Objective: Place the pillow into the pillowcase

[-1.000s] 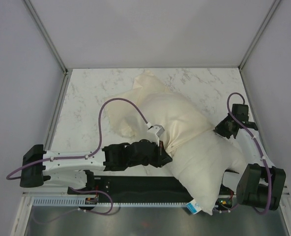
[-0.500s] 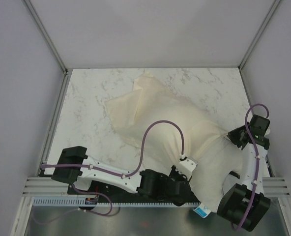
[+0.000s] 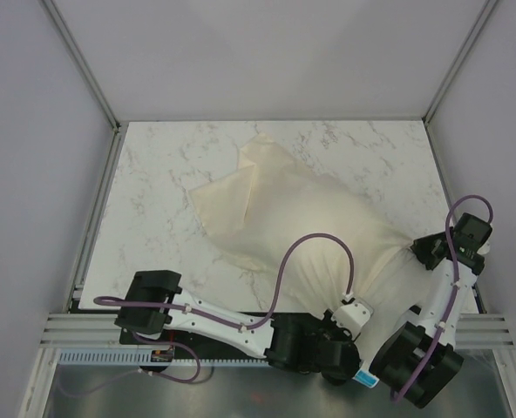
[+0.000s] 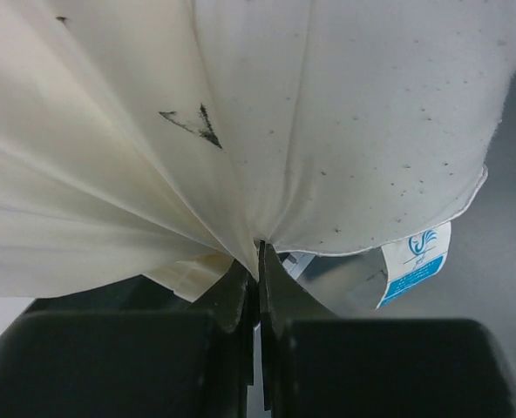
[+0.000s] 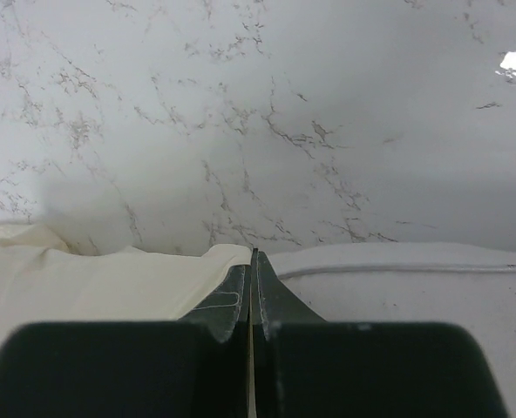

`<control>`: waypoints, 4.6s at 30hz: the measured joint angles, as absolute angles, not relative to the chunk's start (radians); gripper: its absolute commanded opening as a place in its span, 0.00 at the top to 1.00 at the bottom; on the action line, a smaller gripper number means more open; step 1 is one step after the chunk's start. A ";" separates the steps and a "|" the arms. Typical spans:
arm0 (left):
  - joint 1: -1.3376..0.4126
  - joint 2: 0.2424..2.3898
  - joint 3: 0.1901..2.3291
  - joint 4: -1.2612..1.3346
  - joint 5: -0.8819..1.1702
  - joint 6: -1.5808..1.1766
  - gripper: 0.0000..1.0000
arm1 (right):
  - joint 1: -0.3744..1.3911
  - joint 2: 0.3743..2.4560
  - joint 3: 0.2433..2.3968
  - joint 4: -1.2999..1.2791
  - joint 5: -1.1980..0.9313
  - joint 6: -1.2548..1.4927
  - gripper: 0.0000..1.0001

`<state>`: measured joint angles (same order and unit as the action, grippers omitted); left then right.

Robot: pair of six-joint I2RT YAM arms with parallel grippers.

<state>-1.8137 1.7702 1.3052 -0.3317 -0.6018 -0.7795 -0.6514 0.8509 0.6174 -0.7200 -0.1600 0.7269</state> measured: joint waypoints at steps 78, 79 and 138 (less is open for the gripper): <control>-0.418 1.484 1.395 -0.441 0.722 -0.809 0.98 | 0.458 1.806 2.272 -0.953 -0.024 0.513 1.00; -0.378 1.473 1.409 -0.440 0.748 -0.821 0.98 | 0.432 1.819 2.318 -0.976 -0.065 0.523 1.00; 0.202 1.380 1.104 0.086 0.879 -1.509 0.97 | 0.634 1.196 1.006 -0.283 -0.205 0.613 0.24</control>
<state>0.2016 1.3804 1.1038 0.0856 0.8795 -1.5089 0.6342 1.1957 1.0061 -0.2832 -0.2054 0.6128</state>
